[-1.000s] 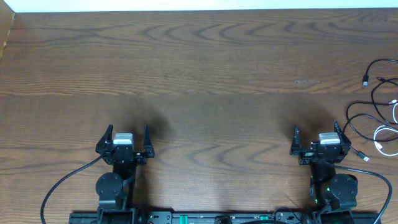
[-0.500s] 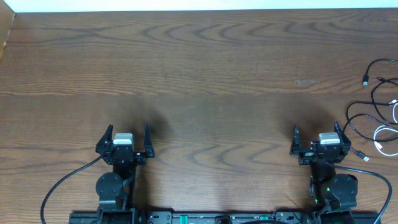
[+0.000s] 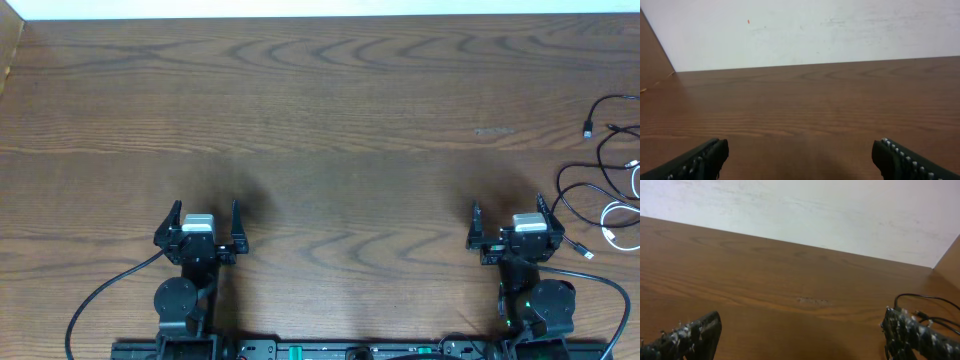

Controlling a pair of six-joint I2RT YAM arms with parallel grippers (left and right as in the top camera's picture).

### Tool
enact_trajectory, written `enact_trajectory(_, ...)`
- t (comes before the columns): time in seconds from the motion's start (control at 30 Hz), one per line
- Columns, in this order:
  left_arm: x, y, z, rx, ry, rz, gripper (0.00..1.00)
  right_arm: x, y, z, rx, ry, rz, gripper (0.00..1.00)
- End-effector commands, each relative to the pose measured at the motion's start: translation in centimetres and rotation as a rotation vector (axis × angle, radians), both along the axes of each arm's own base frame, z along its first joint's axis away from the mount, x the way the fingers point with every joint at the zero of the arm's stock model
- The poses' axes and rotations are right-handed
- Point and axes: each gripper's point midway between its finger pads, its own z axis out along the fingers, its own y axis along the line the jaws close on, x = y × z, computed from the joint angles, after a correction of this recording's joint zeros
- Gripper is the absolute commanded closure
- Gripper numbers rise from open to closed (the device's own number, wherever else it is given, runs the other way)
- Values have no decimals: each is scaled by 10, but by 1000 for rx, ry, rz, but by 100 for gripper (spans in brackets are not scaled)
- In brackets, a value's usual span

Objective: Untangle cables

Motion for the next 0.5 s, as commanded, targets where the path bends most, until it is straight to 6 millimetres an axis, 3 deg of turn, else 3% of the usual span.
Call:
enact_trajectory(0.0, -1, 3, -15, -8, 51, 14, 4, 0, -1, 0, -11, -1, -2, 1)
enact_trajectory(0.47, -1, 3, -15, -9, 51, 14, 4, 0, -1, 0, -11, -2, -2, 1)
